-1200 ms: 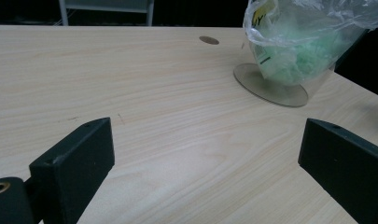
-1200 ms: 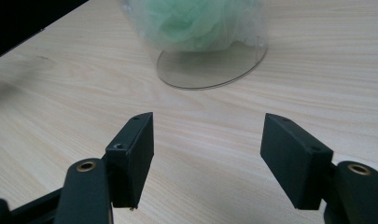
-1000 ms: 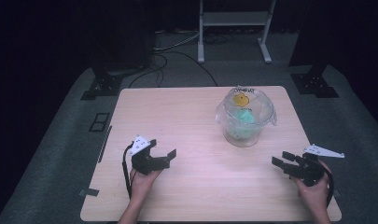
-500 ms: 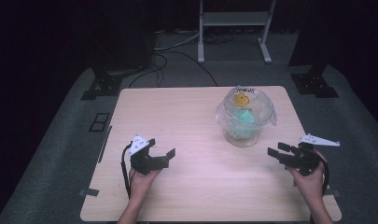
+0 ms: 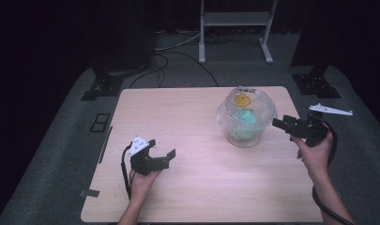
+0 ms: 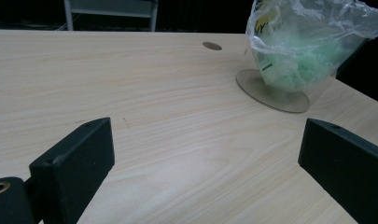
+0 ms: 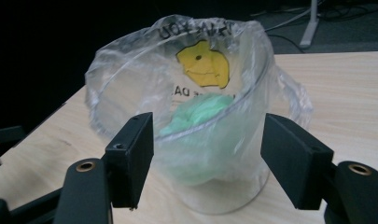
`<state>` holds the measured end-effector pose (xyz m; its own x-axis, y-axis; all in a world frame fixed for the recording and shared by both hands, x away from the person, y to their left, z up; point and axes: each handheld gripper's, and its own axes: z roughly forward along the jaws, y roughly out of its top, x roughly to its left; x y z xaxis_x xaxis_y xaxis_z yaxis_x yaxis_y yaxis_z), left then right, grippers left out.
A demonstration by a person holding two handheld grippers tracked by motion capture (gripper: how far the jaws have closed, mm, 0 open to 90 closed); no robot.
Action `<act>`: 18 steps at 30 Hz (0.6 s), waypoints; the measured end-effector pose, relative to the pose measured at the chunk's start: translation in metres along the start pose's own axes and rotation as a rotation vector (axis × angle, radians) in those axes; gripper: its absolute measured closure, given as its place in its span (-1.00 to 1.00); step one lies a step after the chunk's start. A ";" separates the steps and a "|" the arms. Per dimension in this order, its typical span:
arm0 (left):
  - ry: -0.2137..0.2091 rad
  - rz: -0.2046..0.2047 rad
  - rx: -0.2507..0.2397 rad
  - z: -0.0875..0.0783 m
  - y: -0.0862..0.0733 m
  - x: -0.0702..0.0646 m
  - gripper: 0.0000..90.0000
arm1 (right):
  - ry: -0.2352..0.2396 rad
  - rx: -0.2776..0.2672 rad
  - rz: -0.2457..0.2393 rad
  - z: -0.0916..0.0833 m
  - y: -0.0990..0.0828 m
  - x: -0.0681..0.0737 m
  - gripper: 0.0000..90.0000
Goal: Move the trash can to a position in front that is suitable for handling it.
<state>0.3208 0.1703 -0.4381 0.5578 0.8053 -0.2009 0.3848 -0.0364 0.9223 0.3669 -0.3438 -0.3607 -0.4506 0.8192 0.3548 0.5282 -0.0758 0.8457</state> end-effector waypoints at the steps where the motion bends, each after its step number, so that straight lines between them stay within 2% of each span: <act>1: 0.001 -0.001 0.001 0.000 0.000 0.000 -0.95 | -0.008 0.005 0.003 0.003 0.003 0.000 -0.25; 7: 0.001 -0.006 0.002 0.000 -0.001 0.002 -0.95 | -0.024 0.028 0.018 0.018 0.012 -0.002 -0.24; 8: -0.001 -0.007 0.005 0.001 -0.001 0.002 -0.95 | -0.049 0.049 0.020 0.026 0.013 -0.002 -0.21; 10: -0.002 -0.007 0.005 0.001 -0.001 0.002 -0.95 | -0.056 0.065 0.022 0.030 0.013 -0.001 -0.20; 12: 0.000 -0.005 -0.002 -0.001 0.000 0.001 -0.95 | -0.070 0.096 0.008 0.041 0.012 0.003 -0.24; 14: 0.003 -0.004 -0.004 -0.001 0.001 0.002 -0.95 | -0.084 0.105 -0.004 0.044 0.012 0.006 -0.25; 18: 0.008 -0.021 -0.006 -0.002 0.000 0.005 -0.95 | -0.078 0.098 -0.011 0.051 0.011 0.013 -0.25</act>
<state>0.3222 0.1756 -0.4381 0.5440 0.8104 -0.2175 0.3919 -0.0162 0.9199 0.4038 -0.3046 -0.3671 -0.4010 0.8619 0.3104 0.5932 -0.0139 0.8049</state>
